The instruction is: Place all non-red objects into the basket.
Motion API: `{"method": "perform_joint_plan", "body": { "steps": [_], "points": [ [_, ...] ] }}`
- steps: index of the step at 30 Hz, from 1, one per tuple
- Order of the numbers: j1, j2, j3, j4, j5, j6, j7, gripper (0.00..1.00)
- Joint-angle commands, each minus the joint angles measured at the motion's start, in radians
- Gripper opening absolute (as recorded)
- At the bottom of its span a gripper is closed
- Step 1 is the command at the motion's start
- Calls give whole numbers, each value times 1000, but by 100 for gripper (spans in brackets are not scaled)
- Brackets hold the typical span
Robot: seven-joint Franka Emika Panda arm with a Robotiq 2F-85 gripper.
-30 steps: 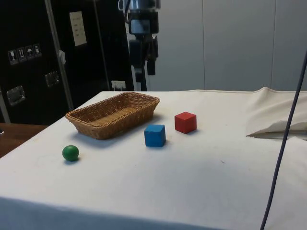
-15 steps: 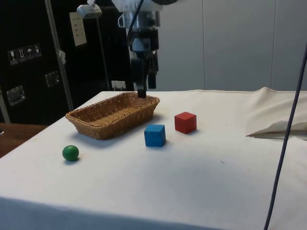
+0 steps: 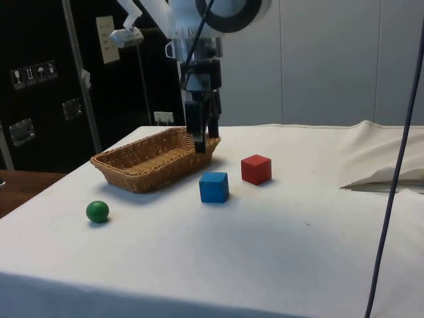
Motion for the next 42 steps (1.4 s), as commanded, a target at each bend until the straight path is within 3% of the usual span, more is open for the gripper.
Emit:
{"method": "perform_joint_plan", "body": {
  "steps": [1, 4, 13, 14, 23, 24, 25, 31, 33, 34, 35, 42],
  "points": [
    [0, 6, 3, -4, 7, 19, -4, 100],
    [0, 11, 0, 0, 0, 6, 0, 100],
    [-3, 54, 7, -4, 20, 54, -13, 100],
    [0, 53, 1, 0, 0, 40, 0, 100],
    [-22, 90, 3, -11, 104, 99, -115, 100],
    [-12, 92, -7, -5, 71, 86, -84, 100],
    [-25, 95, 1, -12, 130, 106, -146, 100],
    [-31, 111, -5, -9, 198, 111, -222, 100],
    [-30, 117, -7, -8, 210, 113, -233, 100],
    [-25, 115, -16, -8, 190, 102, -220, 100],
    [-28, 120, -8, -8, 211, 115, -235, 100],
    [-23, 134, -8, -8, 193, 121, -221, 100]
  ]
}}
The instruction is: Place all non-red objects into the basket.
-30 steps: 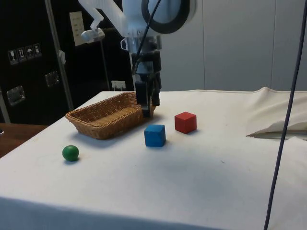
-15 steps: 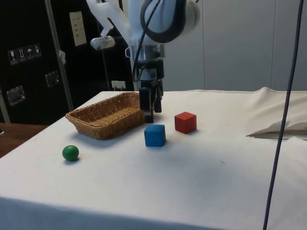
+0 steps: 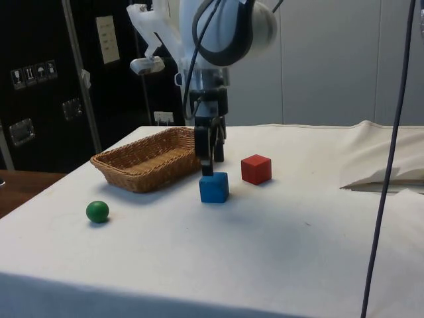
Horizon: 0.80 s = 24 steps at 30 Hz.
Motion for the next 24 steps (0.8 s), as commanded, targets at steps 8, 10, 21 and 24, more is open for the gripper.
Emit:
{"method": "perform_joint_plan", "body": {
  "steps": [8, 10, 21, 24],
  "points": [
    [3, 29, 17, -2, 10, 57, 4, 100],
    [2, 32, 18, -2, 11, 60, 2, 100],
    [0, 62, 22, -1, 13, 94, -1, 100],
    [0, 74, 23, -1, 13, 108, -1, 100]
  ]
}}
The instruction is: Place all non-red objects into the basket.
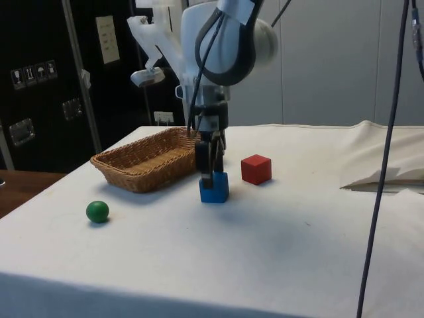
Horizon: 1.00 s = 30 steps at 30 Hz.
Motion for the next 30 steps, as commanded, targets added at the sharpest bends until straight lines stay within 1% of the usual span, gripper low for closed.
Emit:
{"method": "perform_joint_plan", "body": {
  "steps": [1, 2, 5, 8, 9, 10, 14, 17, 18, 19, 20, 21, 24, 25, 27, 30],
  "points": [
    [0, 3, 0, 0, 0, 4, 0, 100],
    [-3, 9, 8, -1, 13, 22, -6, 100],
    [-2, 21, 9, 0, 12, 36, -4, 100],
    [-3, 30, 11, 1, 12, 45, -3, 100],
    [0, 26, 4, 0, 0, 31, 0, 100],
    [-3, 33, 12, 1, 12, 48, -3, 100],
    [-3, 46, 12, 2, 11, 62, -3, 100],
    [-2, 45, 10, 1, 7, 61, -1, 100],
    [-1, 44, 8, 1, 6, 60, 0, 98],
    [0, 46, 5, 2, 0, 56, 1, 90],
    [-1, 44, 8, 1, 5, 59, 0, 90],
    [-1, 44, 7, 1, 4, 59, 0, 81],
    [-1, 43, 7, 1, 3, 58, 1, 46],
    [0, 43, 6, 1, 3, 57, 1, 23],
    [0, 46, 5, 3, 0, 56, 1, 3],
    [0, 41, 6, 1, 3, 57, 1, 0]
  ]
}}
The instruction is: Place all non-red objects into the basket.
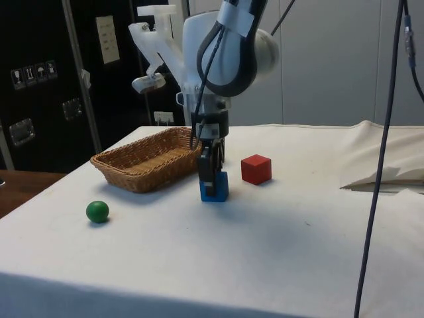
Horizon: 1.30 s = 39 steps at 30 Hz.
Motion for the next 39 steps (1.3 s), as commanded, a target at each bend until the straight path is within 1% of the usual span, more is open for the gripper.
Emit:
{"method": "perform_joint_plan", "body": {
  "steps": [1, 10, 14, 15, 16, 17, 25, 26, 27, 34, 35, 36, 39],
  "points": [
    [0, -2, 1, -2, 2, 2, 0, 0],
    [-1, -2, 1, -3, 3, 1, -1, 0],
    [8, -15, -14, -4, -13, -7, 13, 0],
    [13, -22, -21, -6, -22, -10, 21, 0],
    [0, -17, -3, 0, -2, -6, 2, 0],
    [14, -26, -24, -6, -27, -12, 25, 0],
    [12, -79, -32, -8, -61, -56, 62, 0],
    [0, -79, -13, -5, -33, -54, 38, 0],
    [12, -85, -33, -7, -64, -62, 65, 0],
    [8, -115, -36, 12, -109, -111, 107, 0],
    [-1, -116, -21, 7, -81, -98, 83, 0],
    [7, -118, -36, 16, -116, -117, 113, 0],
    [6, -131, -39, 30, -137, -147, 132, 0]
  ]
}}
